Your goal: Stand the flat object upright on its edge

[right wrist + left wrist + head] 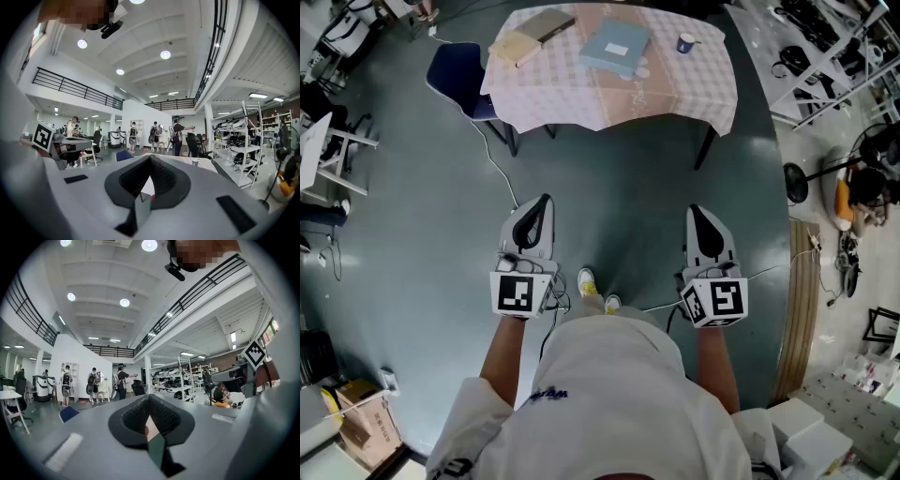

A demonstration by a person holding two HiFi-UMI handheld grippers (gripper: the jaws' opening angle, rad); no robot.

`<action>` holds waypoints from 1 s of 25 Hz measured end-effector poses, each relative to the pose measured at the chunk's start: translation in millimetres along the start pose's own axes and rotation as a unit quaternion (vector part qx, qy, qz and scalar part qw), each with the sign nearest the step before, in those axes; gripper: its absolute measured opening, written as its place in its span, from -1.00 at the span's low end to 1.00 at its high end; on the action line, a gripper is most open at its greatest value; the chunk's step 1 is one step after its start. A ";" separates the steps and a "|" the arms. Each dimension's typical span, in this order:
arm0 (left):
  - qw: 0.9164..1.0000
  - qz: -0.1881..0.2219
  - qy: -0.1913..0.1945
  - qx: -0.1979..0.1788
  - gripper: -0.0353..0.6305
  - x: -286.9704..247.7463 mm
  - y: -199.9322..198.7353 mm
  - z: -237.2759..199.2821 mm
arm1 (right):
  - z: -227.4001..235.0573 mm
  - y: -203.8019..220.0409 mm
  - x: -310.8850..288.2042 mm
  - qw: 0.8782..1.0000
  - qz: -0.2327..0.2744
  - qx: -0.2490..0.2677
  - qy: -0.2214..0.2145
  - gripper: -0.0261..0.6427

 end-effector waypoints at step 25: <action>0.998 0.032 -0.022 -0.041 -0.75 77.4 -7.7 108.5 | 12.9 11.2 125.1 0.998 0.055 -0.011 0.016 -0.73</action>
Point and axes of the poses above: the fingertips, and each gripper's own axes: x backward along the fingers, z to its right, y out of its underside, the point moved 9 cm from there along x, backward along the fingers, and after that the axes turned 14 degrees about x, right-handed, at the moved point
